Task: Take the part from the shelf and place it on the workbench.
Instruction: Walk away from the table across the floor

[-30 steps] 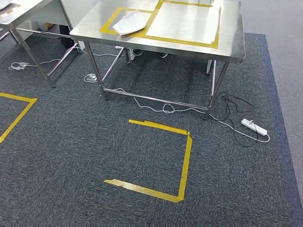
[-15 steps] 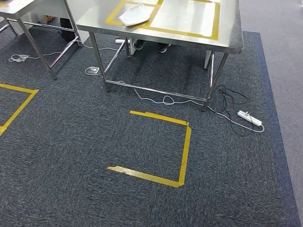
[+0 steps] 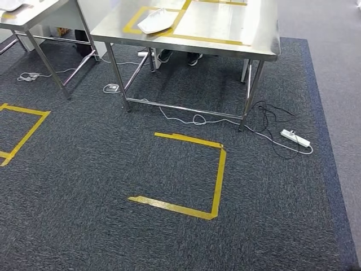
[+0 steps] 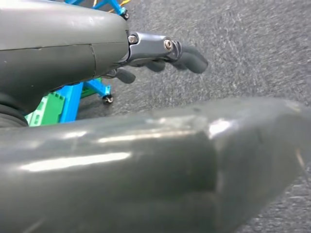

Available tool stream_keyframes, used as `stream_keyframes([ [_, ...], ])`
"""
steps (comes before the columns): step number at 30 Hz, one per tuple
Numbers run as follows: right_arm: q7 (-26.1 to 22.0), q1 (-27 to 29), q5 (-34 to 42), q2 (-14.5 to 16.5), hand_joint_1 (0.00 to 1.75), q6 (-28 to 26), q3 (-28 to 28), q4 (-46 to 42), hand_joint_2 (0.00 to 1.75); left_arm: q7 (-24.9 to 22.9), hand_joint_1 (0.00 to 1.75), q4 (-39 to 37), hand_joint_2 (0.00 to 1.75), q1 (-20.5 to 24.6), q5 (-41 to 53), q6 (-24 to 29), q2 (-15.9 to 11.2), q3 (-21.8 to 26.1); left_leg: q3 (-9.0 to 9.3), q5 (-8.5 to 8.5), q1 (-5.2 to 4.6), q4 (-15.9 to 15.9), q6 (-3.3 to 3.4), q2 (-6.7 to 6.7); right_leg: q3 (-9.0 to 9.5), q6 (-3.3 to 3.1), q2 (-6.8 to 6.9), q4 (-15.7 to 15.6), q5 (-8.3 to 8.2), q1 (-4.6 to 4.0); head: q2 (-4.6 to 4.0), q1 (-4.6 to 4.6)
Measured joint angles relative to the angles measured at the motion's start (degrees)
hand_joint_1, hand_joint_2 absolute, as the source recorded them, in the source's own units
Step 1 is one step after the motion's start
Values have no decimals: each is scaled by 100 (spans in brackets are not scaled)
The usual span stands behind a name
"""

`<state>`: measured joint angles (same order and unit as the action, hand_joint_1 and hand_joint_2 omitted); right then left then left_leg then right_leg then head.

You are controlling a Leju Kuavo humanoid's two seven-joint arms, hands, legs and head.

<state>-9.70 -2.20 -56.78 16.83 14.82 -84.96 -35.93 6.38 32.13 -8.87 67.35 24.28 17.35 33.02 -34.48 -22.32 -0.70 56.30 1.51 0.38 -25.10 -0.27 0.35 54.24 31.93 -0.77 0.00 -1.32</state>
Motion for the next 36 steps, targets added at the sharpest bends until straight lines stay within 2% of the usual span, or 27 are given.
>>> stream_keyframes([
  [1,-1,0,0,0,0,-1,-1,0,0,0,0,0,0,1,1,-1,1,4,-2,-14,6,-6,-45,1,-12,-4,2,7,-2,0,0,-1],
  [2,-1,-1,0,0,0,-1,-2,1,0,0,0,0,0,1,2,-1,1,7,-8,14,7,-4,-52,1,-18,-5,4,11,-1,1,0,1],
  [3,-1,-1,0,0,0,-1,-2,1,0,1,0,0,0,1,2,-1,1,10,-11,8,6,-4,-38,1,-22,-6,4,12,-1,1,0,1],
  [31,-97,-23,-25,0,0,-6,-4,17,0,44,0,-5,0,9,42,13,5,160,-67,6,-5,1,-41,1,-72,0,3,11,-3,20,0,-2],
  [34,-96,-24,-67,0,0,-69,-4,17,0,33,0,-7,0,9,47,18,3,163,-80,-24,-32,35,35,-2,-68,60,15,-10,-12,47,0,2],
  [36,-96,-26,-102,0,0,-121,-4,16,0,18,0,-7,0,9,48,27,5,166,-46,9,-19,-56,94,0,-53,106,15,-20,3,40,0,3],
])
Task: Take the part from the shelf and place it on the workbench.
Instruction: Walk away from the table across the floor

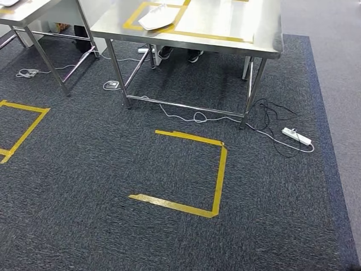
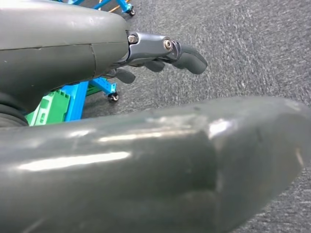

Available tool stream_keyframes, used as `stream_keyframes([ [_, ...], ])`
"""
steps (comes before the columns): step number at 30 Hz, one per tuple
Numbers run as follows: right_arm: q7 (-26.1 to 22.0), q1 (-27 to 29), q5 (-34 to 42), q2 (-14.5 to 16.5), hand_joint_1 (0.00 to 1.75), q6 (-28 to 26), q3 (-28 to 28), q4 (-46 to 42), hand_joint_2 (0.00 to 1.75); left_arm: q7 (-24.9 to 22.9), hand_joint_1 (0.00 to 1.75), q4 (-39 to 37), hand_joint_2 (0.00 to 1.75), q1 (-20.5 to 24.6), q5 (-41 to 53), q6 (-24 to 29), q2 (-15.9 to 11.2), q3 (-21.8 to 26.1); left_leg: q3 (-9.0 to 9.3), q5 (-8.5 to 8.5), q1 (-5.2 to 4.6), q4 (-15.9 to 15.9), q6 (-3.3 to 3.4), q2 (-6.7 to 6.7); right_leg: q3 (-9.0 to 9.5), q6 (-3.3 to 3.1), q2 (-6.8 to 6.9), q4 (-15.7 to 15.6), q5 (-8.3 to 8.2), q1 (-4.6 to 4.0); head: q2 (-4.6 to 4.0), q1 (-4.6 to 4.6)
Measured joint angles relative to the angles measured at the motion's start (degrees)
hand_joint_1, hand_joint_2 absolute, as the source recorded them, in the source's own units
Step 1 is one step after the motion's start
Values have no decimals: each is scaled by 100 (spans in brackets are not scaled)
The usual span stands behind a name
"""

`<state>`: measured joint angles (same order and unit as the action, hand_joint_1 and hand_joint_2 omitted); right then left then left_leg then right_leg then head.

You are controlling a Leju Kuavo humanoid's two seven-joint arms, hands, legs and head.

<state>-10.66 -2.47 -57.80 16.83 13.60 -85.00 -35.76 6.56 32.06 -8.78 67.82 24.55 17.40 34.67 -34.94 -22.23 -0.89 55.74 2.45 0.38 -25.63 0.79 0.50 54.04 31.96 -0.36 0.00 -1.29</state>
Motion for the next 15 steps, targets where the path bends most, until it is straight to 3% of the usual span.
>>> stream_keyframes([
  [2,-1,-4,-13,0,0,-18,1,-1,0,-9,0,-1,0,1,1,7,5,1,42,71,47,-144,15,8,-96,51,-23,231,214,-4,0,-13],
  [5,1,-1,-14,-2,0,-23,2,-2,0,-18,0,-9,0,3,2,8,8,2,12,110,89,-186,-3,9,-580,160,-42,1239,798,68,0,-22],
  [6,2,4,-15,-3,0,-27,1,-2,0,-20,0,-17,0,3,2,8,8,3,-12,120,104,-176,-24,-7,-683,200,-41,1453,854,103,0,-19],
  [7,3,10,-21,-3,0,-39,1,-2,0,-24,0,-27,0,5,2,8,8,4,-42,132,124,-159,-54,-33,-681,240,-42,1462,796,138,0,-19],
  [8,3,13,-30,-4,0,-57,0,-2,0,-31,0,-35,0,6,2,8,8,5,-79,142,154,-126,-93,-70,-560,281,-51,1237,635,175,0,-18],
  [10,7,15,-59,-1,0,-98,1,1,0,-50,0,-45,0,9,1,8,5,8,-164,148,198,-16,-198,-148,-208,354,-173,518,286,235,1,-31],
  [11,8,17,-69,4,0,-111,2,2,0,-60,0,-46,0,12,0,7,3,9,-194,136,204,49,-253,-192,-104,333,-242,282,175,244,1,-36],
  [13,14,18,-81,10,0,-118,4,0,0,-69,0,-47,0,18,-1,10,-2,13,-213,126,194,112,-334,-263,-99,205,-292,238,126,217,1,-22],
  [15,16,18,-84,7,0,-122,5,-4,0,-72,0,-50,0,18,-2,11,-2,22,-232,136,213,129,-378,-310,-114,58,-191,274,88,207,0,10],
])
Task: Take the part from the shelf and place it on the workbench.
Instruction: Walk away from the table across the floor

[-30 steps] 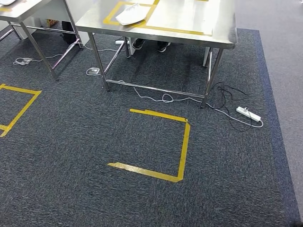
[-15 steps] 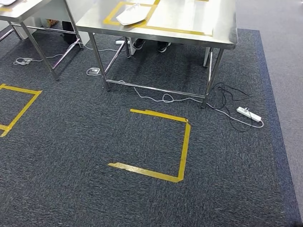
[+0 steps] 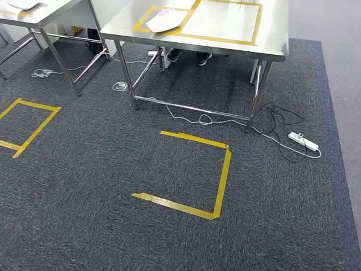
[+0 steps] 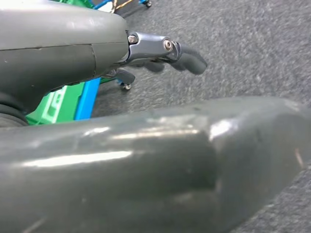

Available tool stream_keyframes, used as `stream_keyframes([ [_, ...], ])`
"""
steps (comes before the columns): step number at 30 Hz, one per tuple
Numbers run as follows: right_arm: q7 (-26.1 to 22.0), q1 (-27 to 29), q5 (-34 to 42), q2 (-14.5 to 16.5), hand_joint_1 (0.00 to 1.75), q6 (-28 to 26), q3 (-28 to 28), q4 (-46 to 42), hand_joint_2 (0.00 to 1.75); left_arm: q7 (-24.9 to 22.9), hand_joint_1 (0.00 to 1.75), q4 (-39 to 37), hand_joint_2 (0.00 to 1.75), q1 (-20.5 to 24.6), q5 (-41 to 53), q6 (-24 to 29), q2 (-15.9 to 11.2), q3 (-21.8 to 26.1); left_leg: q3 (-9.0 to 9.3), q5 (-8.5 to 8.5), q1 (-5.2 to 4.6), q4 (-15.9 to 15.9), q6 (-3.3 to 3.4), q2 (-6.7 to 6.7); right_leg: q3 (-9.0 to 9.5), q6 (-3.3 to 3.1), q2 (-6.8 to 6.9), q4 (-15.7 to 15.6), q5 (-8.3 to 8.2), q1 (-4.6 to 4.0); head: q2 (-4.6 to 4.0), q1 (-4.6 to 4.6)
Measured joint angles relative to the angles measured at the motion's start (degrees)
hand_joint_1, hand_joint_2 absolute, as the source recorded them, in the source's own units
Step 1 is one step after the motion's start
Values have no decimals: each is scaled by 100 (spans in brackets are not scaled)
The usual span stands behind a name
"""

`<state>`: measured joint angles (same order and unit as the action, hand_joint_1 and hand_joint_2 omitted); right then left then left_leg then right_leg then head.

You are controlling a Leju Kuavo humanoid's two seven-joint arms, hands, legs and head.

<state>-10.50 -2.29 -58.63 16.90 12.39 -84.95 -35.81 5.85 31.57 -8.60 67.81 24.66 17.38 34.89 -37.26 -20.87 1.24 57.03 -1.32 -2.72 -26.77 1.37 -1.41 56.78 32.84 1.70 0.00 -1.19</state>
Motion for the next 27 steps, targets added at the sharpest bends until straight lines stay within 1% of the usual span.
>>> stream_keyframes([
  [1,0,-2,1,0,0,1,-1,0,0,-2,0,-2,0,-1,-1,-2,-1,7,-33,-78,12,79,-14,18,-19,-49,53,11,-23,-6,-1,11],
  [2,0,-2,2,0,0,2,-1,0,0,-4,0,-4,0,-2,-2,-3,-1,14,-99,-244,20,266,-23,60,-39,-87,110,15,-47,-9,0,32],
  [3,-1,0,2,0,0,2,-1,0,0,-6,0,-5,0,-1,-2,-3,-1,17,-195,-488,23,572,-28,117,-57,-117,168,15,-66,-19,0,53],
  [4,-1,8,3,0,0,1,-2,-1,0,-8,0,-5,0,0,-3,-4,-1,19,-311,-771,23,969,-30,170,-72,-132,225,16,-76,-34,0,71],
  [5,-1,18,3,-1,0,1,-2,-1,0,-10,0,-5,0,0,-3,-7,-1,20,-414,-1003,22,1367,-31,195,-87,-139,290,18,-81,-51,0,82],
  [6,-1,25,3,-1,0,1,-2,0,0,-15,0,-5,0,-1,-3,-10,-1,22,-459,-1147,20,1650,-25,208,-101,-142,358,21,-83,-69,0,84],
  [7,-1,28,3,-1,0,1,-3,0,0,-21,0,-5,0,-2,-4,-13,-1,25,-413,-1186,15,1742,-7,217,-109,-142,426,22,-83,-86,0,87],
  [8,-1,25,4,-1,0,1,-3,1,0,-27,0,-5,0,-2,-9,-16,-1,28,-260,-1122,4,1603,27,236,-110,-141,490,24,-81,-101,0,85],
  [9,-1,18,4,-1,0,1,-3,1,0,-31,0,-5,0,-2,-20,-19,-1,32,-18,-984,-19,1265,76,289,-88,-135,549,24,-77,-113,0,86],
  [10,-1,13,5,-1,0,0,-3,2,0,-34,0,-5,0,-2,-34,-24,-1,33,242,-867,-59,861,137,429,-80,-125,603,23,-69,-122,0,83],
  [11,-2,8,7,-1,0,-2,-3,3,0,-39,0,-5,0,-2,-52,-33,-1,33,449,-786,-104,508,189,579,-59,-105,653,30,-56,-138,0,83],
  [12,-1,5,8,-1,0,-8,-3,4,0,-44,0,-4,0,-2,-73,-41,0,28,571,-751,-146,282,226,700,-47,-80,704,34,-47,-149,0,79],
  [13,0,3,10,0,0,-14,-4,5,0,-54,0,-4,0,-3,-91,-51,1,23,604,-763,-178,190,245,770,-44,-58,758,34,-42,-159,0,80],
  [14,1,-6,12,1,0,-23,-4,5,0,-70,0,-3,0,-4,-112,-61,2,19,590,-760,-190,168,251,733,-19,-32,820,31,-40,-168,0,79],
  [15,3,-17,14,1,0,-33,-5,5,0,-88,0,-2,0,-5,-135,-70,4,15,580,-743,-180,148,262,665,-16,-4,848,25,-26,-159,0,78],
  [16,3,-32,16,1,0,-43,-5,5,0,-111,0,-1,0,-4,-154,-80,6,11,575,-724,-167,122,280,604,-24,24,767,61,24,-150,0,74],
  [17,3,-44,19,0,0,-52,-5,5,0,-131,0,1,0,-1,-168,-89,8,1,571,-703,-153,97,301,541,-82,52,623,186,125,-140,0,63],
  [18,4,-49,20,-1,0,-57,-6,5,0,-147,0,3,0,2,-177,-97,10,-13,567,-683,-140,77,322,480,-200,74,441,434,278,-129,0,53],
  [19,7,-45,22,-1,0,-61,-8,5,0,-159,0,5,0,5,-182,-101,10,-26,552,-673,-144,77,338,418,-375,84,274,801,460,-126,0,41],
  [20,10,-36,22,-1,0,-62,-10,5,0,-168,0,6,0,6,-187,-103,10,-36,536,-664,-152,77,352,344,-579,87,197,1207,621,-125,0,37],
  [21,14,-24,24,-1,0,-64,-13,5,0,-176,0,6,0,6,-191,-105,10,-40,526,-656,-164,78,363,272,-756,86,166,1537,714,-126,0,37],
  [22,16,-15,24,-1,0,-66,-15,5,0,-181,0,6,0,6,-195,-108,10,-40,520,-647,-179,79,372,193,-859,74,153,1688,695,-132,0,38],
  [23,17,-12,25,-1,0,-68,-15,5,0,-185,0,6,0,5,-197,-110,10,-40,521,-639,-194,80,377,115,-848,50,140,1595,552,-142,0,39],
  [24,19,-12,27,-1,0,-69,-16,5,0,-187,0,6,0,6,-198,-113,10,-40,525,-631,-209,80,378,37,-728,8,95,1285,322,-159,0,38],
  [25,19,-13,28,-2,0,-69,-16,4,0,-187,0,6,0,7,-201,-114,13,-43,528,-621,-213,80,379,-37,-552,-56,-19,865,85,-182,0,39],
  [26,19,-16,31,-11,0,-70,-16,0,0,-189,0,7,0,9,-208,-114,19,-50,521,-612,-224,87,372,-104,-384,-125,-151,466,-82,-195,0,45],
  [27,21,-17,32,-17,0,-70,-16,-4,0,-190,0,9,0,10,-214,-114,24,-61,505,-599,-222,90,354,-165,-266,-173,-260,184,-172,-208,0,48],
])
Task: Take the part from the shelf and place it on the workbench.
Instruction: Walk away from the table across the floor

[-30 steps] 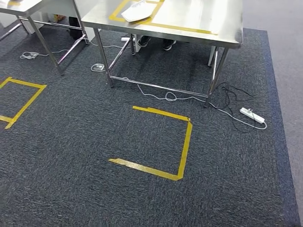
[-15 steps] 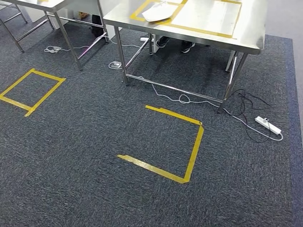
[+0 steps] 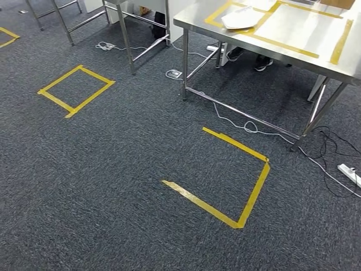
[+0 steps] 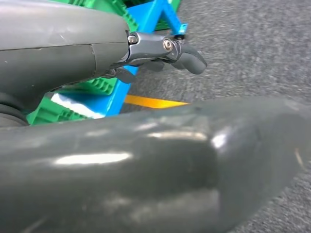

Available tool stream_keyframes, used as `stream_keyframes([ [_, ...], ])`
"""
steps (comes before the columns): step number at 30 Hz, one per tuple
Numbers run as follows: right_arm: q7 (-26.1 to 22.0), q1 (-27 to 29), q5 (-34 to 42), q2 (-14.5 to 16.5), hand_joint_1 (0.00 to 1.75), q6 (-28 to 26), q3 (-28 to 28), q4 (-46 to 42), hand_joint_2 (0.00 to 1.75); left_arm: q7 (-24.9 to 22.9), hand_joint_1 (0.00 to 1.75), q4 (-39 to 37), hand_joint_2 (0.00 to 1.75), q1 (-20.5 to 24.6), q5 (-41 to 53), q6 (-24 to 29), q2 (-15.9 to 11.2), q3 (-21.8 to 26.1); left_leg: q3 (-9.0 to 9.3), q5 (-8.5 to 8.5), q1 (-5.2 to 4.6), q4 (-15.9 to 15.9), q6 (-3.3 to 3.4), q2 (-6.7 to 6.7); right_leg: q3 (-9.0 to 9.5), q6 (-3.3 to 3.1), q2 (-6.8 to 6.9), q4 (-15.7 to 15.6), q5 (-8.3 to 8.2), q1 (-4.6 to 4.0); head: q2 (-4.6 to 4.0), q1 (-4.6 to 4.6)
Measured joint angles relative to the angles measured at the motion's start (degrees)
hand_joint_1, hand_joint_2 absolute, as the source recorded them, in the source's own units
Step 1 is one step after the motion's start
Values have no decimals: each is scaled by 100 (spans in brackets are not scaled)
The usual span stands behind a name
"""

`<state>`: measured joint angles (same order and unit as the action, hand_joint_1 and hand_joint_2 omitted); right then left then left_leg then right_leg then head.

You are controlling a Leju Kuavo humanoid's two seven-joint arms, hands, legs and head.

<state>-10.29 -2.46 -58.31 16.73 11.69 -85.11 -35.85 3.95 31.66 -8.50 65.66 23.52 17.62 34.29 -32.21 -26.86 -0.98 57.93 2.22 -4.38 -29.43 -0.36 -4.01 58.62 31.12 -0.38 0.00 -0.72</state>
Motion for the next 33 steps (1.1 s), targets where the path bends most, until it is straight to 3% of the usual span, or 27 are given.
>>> stream_keyframes([
  [1,2,-2,2,-6,0,-1,0,-4,0,-3,0,2,0,1,-7,-1,4,-11,-23,15,13,1,-27,-56,53,-34,-66,-143,-18,-11,0,7],
  [2,5,-4,4,-11,0,-2,0,-7,0,-9,0,4,0,0,-14,-1,5,-20,-48,33,20,-2,-64,-116,64,-46,-46,-191,-13,-17,0,8],
  [4,9,-9,9,6,0,-1,-1,-9,0,-21,0,9,0,-6,-24,-2,-5,-24,-86,48,19,2,-133,-183,119,-49,85,-275,-72,7,0,10],
  [6,13,-3,16,21,0,4,-3,-20,0,-35,0,18,0,-6,-49,-1,-14,-35,-216,-155,13,278,-199,-5,191,-61,245,-375,-144,62,0,61],
  [8,31,26,26,26,0,16,-6,-29,0,-62,0,28,0,-1,-121,-17,-17,-71,-507,-538,80,941,-292,259,203,-67,425,-399,-158,77,0,110],
  [10,49,47,33,32,0,36,-18,-34,0,-92,0,42,0,3,-247,-38,-19,-116,-709,-698,170,1423,-394,365,185,-35,611,-393,-133,93,0,111],
  [11,55,46,36,35,0,44,-25,-38,0,-101,0,49,0,4,-328,-43,-20,-132,-675,-624,211,1386,-440,396,181,-9,696,-387,-113,111,0,110],
  [12,59,42,37,36,0,55,-30,-42,0,-104,0,55,0,4,-427,-49,-20,-143,-536,-469,249,1143,-482,437,186,25,772,-375,-87,136,0,111],
  [14,65,33,37,38,0,70,-33,-52,0,-105,0,67,0,7,-696,-66,-20,-173,-130,-165,296,417,-548,627,226,126,900,-331,-18,175,0,115],
  [16,59,24,38,36,0,74,-35,-68,0,-117,0,90,0,6,-979,-75,-19,-238,61,-73,284,50,-492,757,259,239,991,-287,44,179,0,113],
  [19,51,-17,37,39,0,71,-40,-76,0,-188,0,152,0,-37,-1275,-64,-18,-365,3,-77,247,48,-306,637,337,357,1069,-297,75,200,0,94],
  [21,49,-37,37,43,0,70,-42,-77,0,-236,0,214,0,-83,-1379,-57,-8,-459,-8,-51,243,24,-214,538,235,389,844,-54,280,222,0,77],
  [23,49,-28,36,45,0,69,-45,-77,0,-252,0,266,0,-114,-1419,-55,0,-546,-29,-35,213,12,-145,420,-144,368,533,714,679,208,0,56],
  [24,49,-19,35,45,0,68,-48,-77,0,-258,0,282,0,-122,-1429,-57,0,-577,-39,-32,188,13,-122,347,-367,348,460,1137,829,191,0,52],
  [25,50,-10,34,45,0,68,-50,-76,0,-262,0,293,0,-130,-1437,-57,0,-599,-40,-32,162,13,-107,270,-539,321,428,1426,879,173,0,55],
  [26,50,-6,34,45,0,68,-52,-76,0,-266,0,303,0,-138,-1442,-57,0,-616,-35,-33,137,14,-100,190,-615,284,409,1487,802,152,0,55],
  [28,50,-5,35,45,0,68,-54,-77,0,-272,0,322,0,-152,-1446,-57,5,-654,-11,-35,99,14,-94,22,-458,176,308,948,357,98,0,55],
  [30,49,-5,35,30,0,68,-55,-85,0,-272,0,343,0,-157,-1447,-61,15,-697,-12,-35,80,26,-100,-131,-181,50,-28,194,-13,62,0,59],
  [32,51,-5,34,20,0,65,-61,-93,0,-272,0,357,0,-167,-1448,-73,18,-725,-57,-18,95,33,-142,-268,-51,5,-225,-114,-78,48,0,57],
  [33,52,-7,34,25,0,64,-64,-93,0,-272,0,363,0,-179,-1448,-78,15,-732,-82,2,107,25,-178,-346,-21,11,-171,-155,-81,47,0,53],
])
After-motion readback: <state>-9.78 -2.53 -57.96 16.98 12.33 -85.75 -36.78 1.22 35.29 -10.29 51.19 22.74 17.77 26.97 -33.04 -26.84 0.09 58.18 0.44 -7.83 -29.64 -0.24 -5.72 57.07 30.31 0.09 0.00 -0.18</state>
